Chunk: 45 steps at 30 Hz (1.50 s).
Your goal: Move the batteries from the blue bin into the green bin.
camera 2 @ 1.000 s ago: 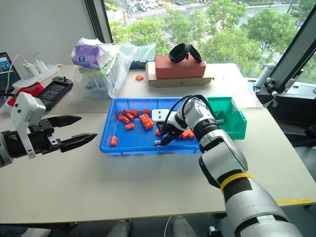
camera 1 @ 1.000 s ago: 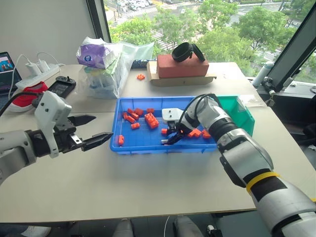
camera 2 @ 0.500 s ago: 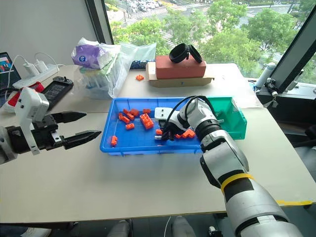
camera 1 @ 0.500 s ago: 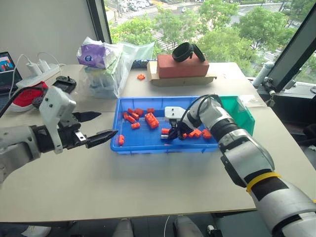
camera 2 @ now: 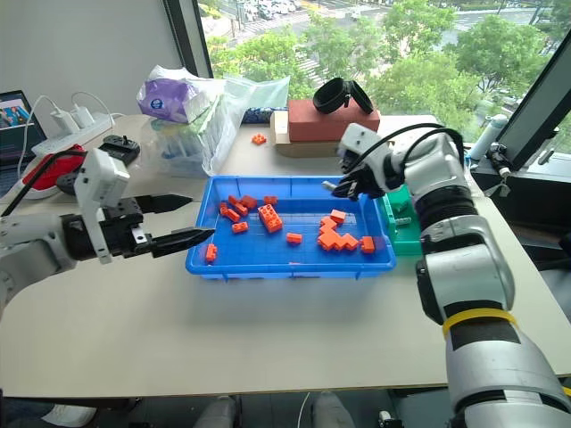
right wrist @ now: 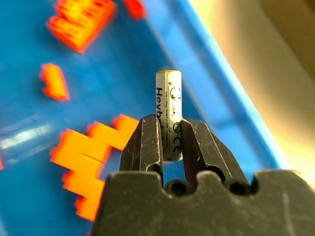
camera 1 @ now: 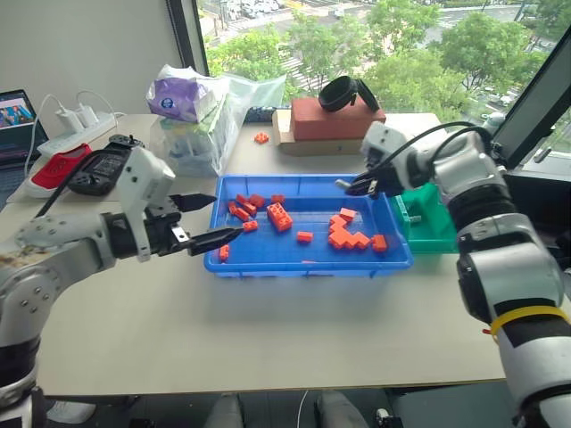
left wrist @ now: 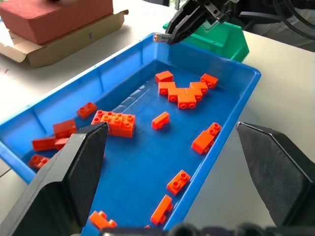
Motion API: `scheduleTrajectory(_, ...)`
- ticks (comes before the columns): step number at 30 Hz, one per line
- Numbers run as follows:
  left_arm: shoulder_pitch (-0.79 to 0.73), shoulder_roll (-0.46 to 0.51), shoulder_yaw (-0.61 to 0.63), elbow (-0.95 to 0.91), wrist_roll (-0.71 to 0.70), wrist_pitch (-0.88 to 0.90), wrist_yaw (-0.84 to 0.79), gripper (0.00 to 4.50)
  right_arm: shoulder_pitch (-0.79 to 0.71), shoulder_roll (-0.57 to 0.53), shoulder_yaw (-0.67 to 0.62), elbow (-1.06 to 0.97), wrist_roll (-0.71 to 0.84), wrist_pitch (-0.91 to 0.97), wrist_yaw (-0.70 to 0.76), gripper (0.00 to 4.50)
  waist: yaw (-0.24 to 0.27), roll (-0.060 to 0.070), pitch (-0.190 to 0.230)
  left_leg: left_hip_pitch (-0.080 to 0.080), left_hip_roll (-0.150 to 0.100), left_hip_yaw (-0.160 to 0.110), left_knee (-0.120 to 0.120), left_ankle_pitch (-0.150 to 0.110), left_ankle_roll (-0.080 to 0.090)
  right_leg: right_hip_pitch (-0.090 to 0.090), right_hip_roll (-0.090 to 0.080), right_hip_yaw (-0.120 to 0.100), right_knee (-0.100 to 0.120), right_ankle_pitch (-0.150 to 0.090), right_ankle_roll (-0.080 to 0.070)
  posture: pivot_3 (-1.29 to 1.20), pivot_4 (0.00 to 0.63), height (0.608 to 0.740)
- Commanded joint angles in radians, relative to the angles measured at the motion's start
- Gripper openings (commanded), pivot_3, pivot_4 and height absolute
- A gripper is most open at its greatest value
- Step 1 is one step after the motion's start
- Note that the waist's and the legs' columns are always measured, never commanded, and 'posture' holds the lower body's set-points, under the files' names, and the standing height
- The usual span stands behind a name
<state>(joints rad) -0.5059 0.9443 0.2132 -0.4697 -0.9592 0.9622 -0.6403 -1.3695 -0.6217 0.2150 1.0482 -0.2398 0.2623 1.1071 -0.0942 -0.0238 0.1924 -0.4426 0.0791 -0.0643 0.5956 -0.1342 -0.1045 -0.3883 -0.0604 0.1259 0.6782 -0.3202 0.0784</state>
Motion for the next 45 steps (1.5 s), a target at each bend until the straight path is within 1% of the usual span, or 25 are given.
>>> scheduleTrajectory(1,-0.015,0.001,0.002,0.015,0.032,-0.033,-0.026,4.5,-0.044,-0.088,-0.039,0.026,-0.014,0.03,-0.108,0.25,0.0,0.0,0.0,0.0,0.0,0.0,-0.001,0.0,0.0,0.0,0.0,0.0,0.0,0.0,0.0,0.0,0.15,0.74)
scheduleTrajectory(5,-0.013,-0.01,-0.008,0.029,0.057,-0.04,-0.046,4.5,-0.038,-0.115,-0.056,0.07,-0.006,0.04,-0.172,0.25,-0.01,0.0,0.0,0.001,0.0,0.0,-0.003,0.0,0.0,-0.001,0.0,0.001,-0.001,0.0,0.0,0.0,0.15,0.74)
scheduleTrajectory(8,-0.026,-0.024,-0.024,0.042,0.077,-0.049,-0.053,4.5,-0.023,-0.101,-0.06,0.099,-0.002,0.051,-0.205,0.25,-0.014,0.0,0.0,0.001,0.0,0.0,-0.003,0.001,-0.001,-0.001,0.0,0.001,-0.001,0.0,0.0,0.0,0.15,0.74)
scheduleTrajectory(12,-0.039,-0.036,-0.04,0.054,0.1,-0.058,-0.062,4.5,0.007,-0.081,-0.027,0.135,-0.038,0.051,-0.267,0.25,-0.011,0.0,0.0,0.001,0.0,0.0,-0.002,0.001,-0.001,0.0,0.0,0.001,0.0,0.0,0.0,0.0,0.15,0.74)
scheduleTrajectory(16,-0.035,-0.034,-0.033,0.059,0.122,-0.058,-0.068,4.5,0.014,-0.081,-0.015,0.159,-0.059,0.053,-0.308,0.25,-0.004,0.0,0.0,0.001,-0.001,0.0,-0.003,0.001,-0.001,0.0,0.0,0.001,0.0,0.0,0.0,0.0,0.15,0.74)
scheduleTrajectory(18,-0.028,-0.03,-0.023,0.059,0.126,-0.056,-0.067,4.5,0.016,-0.078,-0.021,0.158,-0.054,0.05,-0.3,1.26,-0.004,0.0,0.0,0.001,-0.001,0.0,-0.003,0.001,-0.001,0.0,0.0,0.001,0.0,0.0,0.0,0.0,0.15,0.74)
scheduleTrajectory(22,-0.007,-0.029,0.0,0.052,0.128,-0.051,-0.063,4.5,0.006,-0.096,-0.023,0.15,-0.056,0.043,-0.295,2.46,-0.006,0.0,0.0,0.001,-0.001,0.0,-0.003,0.001,-0.001,0.0,0.0,0.001,0.0,0.0,0.0,0.0,0.15,0.74)
scheduleTrajectory(23,-0.002,-0.029,0.003,0.05,0.129,-0.05,-0.063,4.5,0.001,-0.101,-0.025,0.147,-0.055,0.042,-0.29,2.87,-0.005,0.0,0.0,0.001,-0.001,0.0,-0.003,0.001,-0.001,0.0,0.0,0.001,0.0,0.0,0.0,0.0,0.15,0.74)
scheduleTrajectory(24,0.003,-0.026,0.007,0.048,0.131,-0.05,-0.063,4.5,-0.004,-0.107,-0.027,0.143,-0.053,0.041,-0.283,3.16,-0.004,0.0,0.0,0.001,-0.001,0.0,-0.003,0.001,-0.001,0.0,0.0,0.001,0.0,0.0,0.0,0.0,0.15,0.74)
scheduleTrajectory(26,0.02,-0.023,0.033,0.046,0.133,-0.048,-0.051,4.5,-0.017,-0.127,-0.034,0.119,-0.043,0.039,-0.256,3.97,-0.004,0.0,0.0,0.001,-0.001,0.0,-0.003,0.001,-0.001,0.0,0.0,0.001,0.0,0.0,0.0,0.0,0.15,0.74)
scheduleTrajectory(28,0.035,-0.022,0.052,0.042,0.147,-0.065,-0.044,4.5,-0.018,-0.138,-0.042,0.096,-0.034,0.027,-0.242,4.48,-0.005,0.001,0.0,0.001,-0.001,0.0,-0.003,0.001,-0.001,0.0,0.0,0.001,0.0,0.0,0.0,0.0,0.15,0.74)
scheduleTrajectory(29,0.043,-0.021,0.059,0.037,0.149,-0.067,-0.045,4.5,-0.013,-0.14,-0.048,0.081,-0.028,0.013,-0.233,4.48,-0.005,0.001,0.0,0.001,-0.001,0.0,-0.003,0.001,-0.001,0.0,-0.001,0.001,0.0,0.0,0.0,0.0,0.15,0.74)
scheduleTrajectory(31,0.09,-0.031,0.093,-0.008,0.155,-0.109,-0.056,4.5,0.039,-0.143,-0.109,-0.002,0.06,-0.002,-0.124,4.48,-0.007,0.001,0.0,0.001,-0.001,0.0,-0.003,0.001,-0.001,0.0,0.0,0.001,0.0,0.0,0.0,0.0,0.15,0.74)
scheduleTrajectory(33,0.135,-0.039,0.132,-0.031,0.168,-0.132,-0.042,4.5,0.125,-0.161,-0.165,-0.116,0.141,-0.057,-0.044,4.48,-0.006,0.001,0.0,0.001,0.0,0.0,-0.003,0.001,-0.001,0.0,0.0,0.001,-0.001,0.0,0.0,0.0,0.15,0.74)
scheduleTrajectory(35,0.175,-0.054,0.181,-0.041,0.19,-0.15,-0.001,4.5,0.247,-0.182,-0.257,-0.272,0.275,-0.083,0.072,4.48,-0.003,0.001,0.0,0.001,0.0,0.0,-0.003,0.001,-0.001,0.0,0.0,0.0,-0.001,0.0,0.0,0.0,0.15,0.74)
scheduleTrajectory(36,0.19,-0.058,0.197,-0.044,0.195,-0.156,0.009,4.5,0.288,-0.187,-0.287,-0.326,0.318,-0.08,0.105,4.48,0.0,0.001,0.0,0.001,0.0,0.0,-0.003,0.001,-0.001,0.001,0.0,0.0,-0.001,0.0,0.0,0.0,0.15,0.74)
scheduleTrajectory(38,0.237,-0.069,0.243,-0.047,0.2,-0.157,0.025,4.5,0.412,-0.222,-0.346,-0.479,0.399,0.044,0.148,4.48,0.008,0.001,0.0,0.001,0.0,0.0,-0.003,0.001,-0.001,0.001,-0.001,0.0,-0.001,0.0,0.0,0.0,0.15,0.74)
scheduleTrajectory(39,0.263,-0.074,0.256,-0.047,0.213,-0.17,0.029,4.5,0.468,-0.238,-0.366,-0.542,0.427,0.092,0.159,4.48,0.013,0.001,0.0,0.001,0.0,0.0,-0.003,0.001,-0.001,0.002,-0.001,0.0,-0.001,0.0,0.0,0.0,0.15,0.74)
scheduleTrajectory(41,0.308,-0.076,0.267,-0.037,0.247,-0.198,0.024,4.5,0.564,-0.252,-0.403,-0.617,0.465,0.128,0.151,4.48,0.025,0.001,0.0,0.0,-0.001,0.0,-0.002,0.001,-0.001,0.001,-0.001,0.0,-0.001,0.0,0.0,0.0,0.15,0.74)
scheduleTrajectory(45,0.324,-0.085,0.28,-0.024,0.253,-0.219,0.024,4.5,0.683,-0.258,-0.429,-0.684,0.486,0.172,0.089,4.48,0.025,0.001,0.0,0.001,0.0,0.0,0.0,0.001,-0.001,0.002,-0.001,0.0,-0.001,0.0,0.0,0.0,0.15,0.74)
